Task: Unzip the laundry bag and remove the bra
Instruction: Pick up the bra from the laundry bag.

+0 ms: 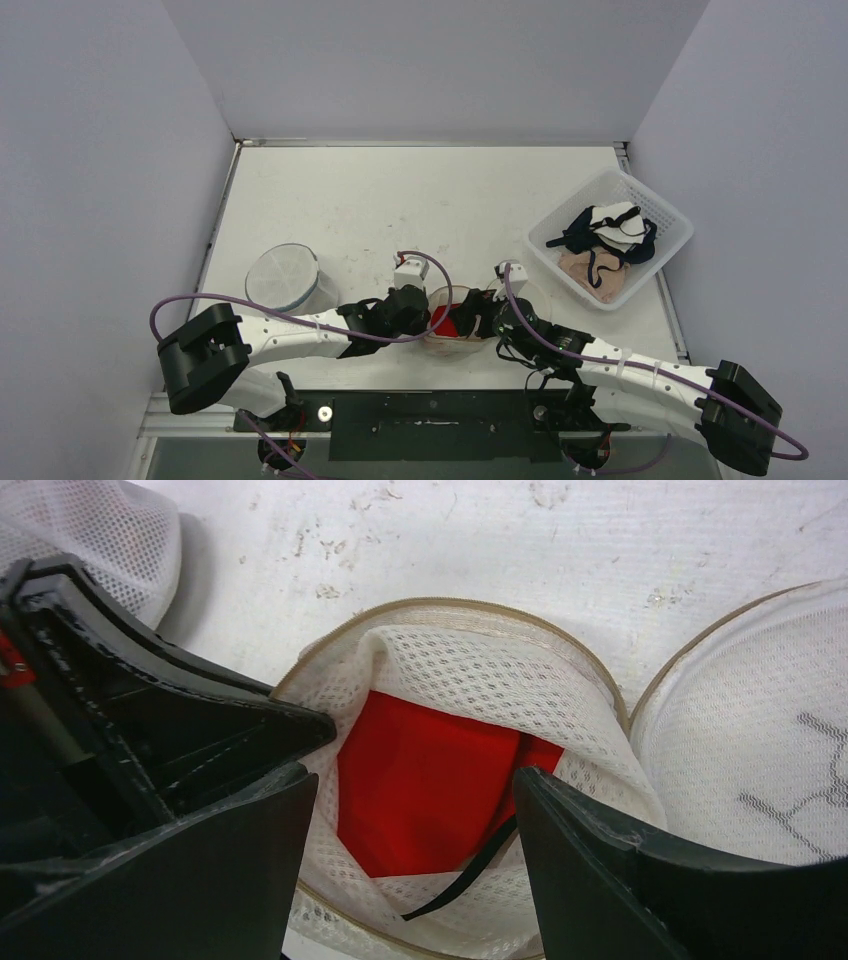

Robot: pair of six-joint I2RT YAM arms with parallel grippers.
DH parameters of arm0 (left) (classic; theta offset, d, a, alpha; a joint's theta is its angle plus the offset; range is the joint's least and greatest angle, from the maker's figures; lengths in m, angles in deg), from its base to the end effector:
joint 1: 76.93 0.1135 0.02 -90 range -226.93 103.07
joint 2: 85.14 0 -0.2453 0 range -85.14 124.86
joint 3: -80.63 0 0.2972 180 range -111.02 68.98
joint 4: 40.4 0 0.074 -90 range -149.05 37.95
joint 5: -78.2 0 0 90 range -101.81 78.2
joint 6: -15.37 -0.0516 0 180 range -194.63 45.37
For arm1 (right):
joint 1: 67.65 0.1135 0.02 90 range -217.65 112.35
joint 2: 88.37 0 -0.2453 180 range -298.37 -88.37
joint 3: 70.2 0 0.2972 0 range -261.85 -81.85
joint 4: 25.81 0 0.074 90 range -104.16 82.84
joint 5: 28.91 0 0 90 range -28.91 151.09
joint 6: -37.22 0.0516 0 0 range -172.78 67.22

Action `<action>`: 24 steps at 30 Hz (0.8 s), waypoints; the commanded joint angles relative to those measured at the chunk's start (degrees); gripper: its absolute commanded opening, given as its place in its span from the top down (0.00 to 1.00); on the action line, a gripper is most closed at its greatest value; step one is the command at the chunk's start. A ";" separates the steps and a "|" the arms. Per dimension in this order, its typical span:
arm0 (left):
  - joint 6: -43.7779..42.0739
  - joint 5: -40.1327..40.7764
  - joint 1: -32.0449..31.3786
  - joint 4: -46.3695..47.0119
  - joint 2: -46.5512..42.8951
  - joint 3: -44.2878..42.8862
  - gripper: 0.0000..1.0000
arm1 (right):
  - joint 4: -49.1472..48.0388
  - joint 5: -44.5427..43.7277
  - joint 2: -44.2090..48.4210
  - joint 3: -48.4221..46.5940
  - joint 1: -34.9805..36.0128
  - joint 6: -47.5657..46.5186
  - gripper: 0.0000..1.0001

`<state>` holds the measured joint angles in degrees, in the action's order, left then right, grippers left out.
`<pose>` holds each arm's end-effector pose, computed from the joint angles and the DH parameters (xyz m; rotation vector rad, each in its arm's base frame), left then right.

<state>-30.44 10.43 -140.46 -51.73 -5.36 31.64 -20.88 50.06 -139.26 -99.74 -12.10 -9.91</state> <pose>0.1610 -0.2796 0.1211 0.1880 2.2942 -0.5565 0.1517 0.2037 0.1404 -0.1084 2.1348 0.8694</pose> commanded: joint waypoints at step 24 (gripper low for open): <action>2.95 -3.09 0.36 5.73 4.42 -0.57 1.00 | -18.41 2.68 -11.24 6.12 -2.20 1.89 0.26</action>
<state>-28.30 8.60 -140.20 -48.80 -2.19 31.64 -31.79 50.28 -150.08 -94.67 -14.00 -8.42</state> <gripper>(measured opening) 0.015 0.763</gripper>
